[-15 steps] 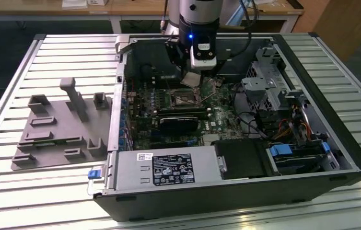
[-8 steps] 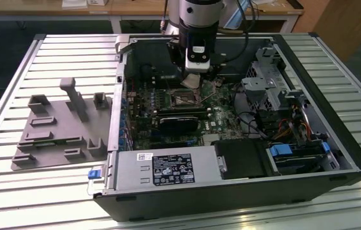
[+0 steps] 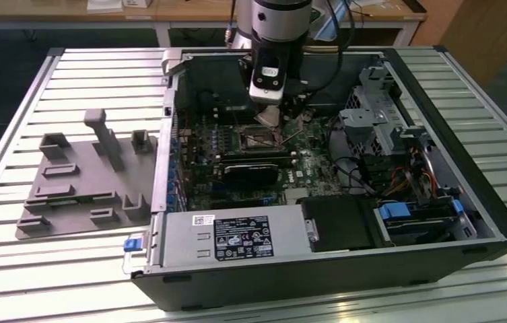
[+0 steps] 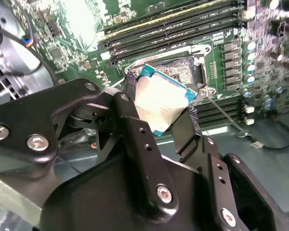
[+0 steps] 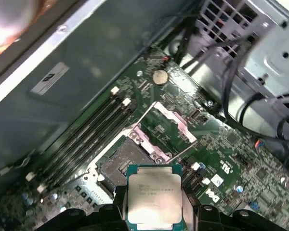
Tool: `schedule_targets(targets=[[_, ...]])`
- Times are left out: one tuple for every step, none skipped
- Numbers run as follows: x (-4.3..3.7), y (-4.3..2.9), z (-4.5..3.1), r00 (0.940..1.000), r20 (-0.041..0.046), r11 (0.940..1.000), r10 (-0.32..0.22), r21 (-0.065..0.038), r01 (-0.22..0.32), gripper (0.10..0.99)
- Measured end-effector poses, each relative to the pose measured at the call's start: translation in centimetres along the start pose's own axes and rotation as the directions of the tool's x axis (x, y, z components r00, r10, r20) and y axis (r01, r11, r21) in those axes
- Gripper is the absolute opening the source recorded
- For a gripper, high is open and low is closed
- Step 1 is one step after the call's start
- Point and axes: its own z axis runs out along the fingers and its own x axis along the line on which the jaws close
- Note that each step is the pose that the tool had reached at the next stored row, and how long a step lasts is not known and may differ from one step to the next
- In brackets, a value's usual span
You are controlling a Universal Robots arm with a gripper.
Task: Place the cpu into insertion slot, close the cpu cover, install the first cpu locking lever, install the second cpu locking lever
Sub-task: 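Place the cpu into insertion slot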
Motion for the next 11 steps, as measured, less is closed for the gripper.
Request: schedule_targets(targets=[[0.00, 0.00, 0.05, 0.9998, 0.0016, 0.9998, 0.018, 0.000, -0.018, 0.537], [0.00, -0.01, 0.09, 0.9993, 0.0033, 0.9993, 0.037, 0.000, -0.037, 0.537], [0.00, -0.01, 0.14, 0.9985, 0.0049, 0.9985, 0.055, -0.001, -0.055, 0.537], [0.00, -0.02, 0.19, 0.9973, 0.0065, 0.9973, 0.073, -0.001, -0.073, 0.537], [0.00, -0.02, 0.24, 0.9959, 0.0081, 0.9959, 0.090, -0.001, -0.090, 0.537], [0.00, -0.03, 0.28, 0.9940, 0.0097, 0.9941, 0.108, -0.002, -0.108, 0.537], [0.00, -0.03, 0.33, 0.9920, 0.0113, 0.9920, 0.126, -0.002, -0.126, 0.537], [0.00, -0.03, 0.38, 0.9895, 0.0129, 0.9896, 0.144, -0.003, -0.144, 0.537], [0.00, -0.04, 0.43, 0.9865, 0.0145, 0.9866, 0.163, -0.003, -0.163, 0.537], [-0.01, -0.04, 0.48, 0.9834, 0.0161, 0.9835, 0.181, -0.004, -0.181, 0.537], [-0.01, -0.05, 0.52, 0.9799, 0.0176, 0.9801, 0.199, -0.004, -0.198, 0.537]])
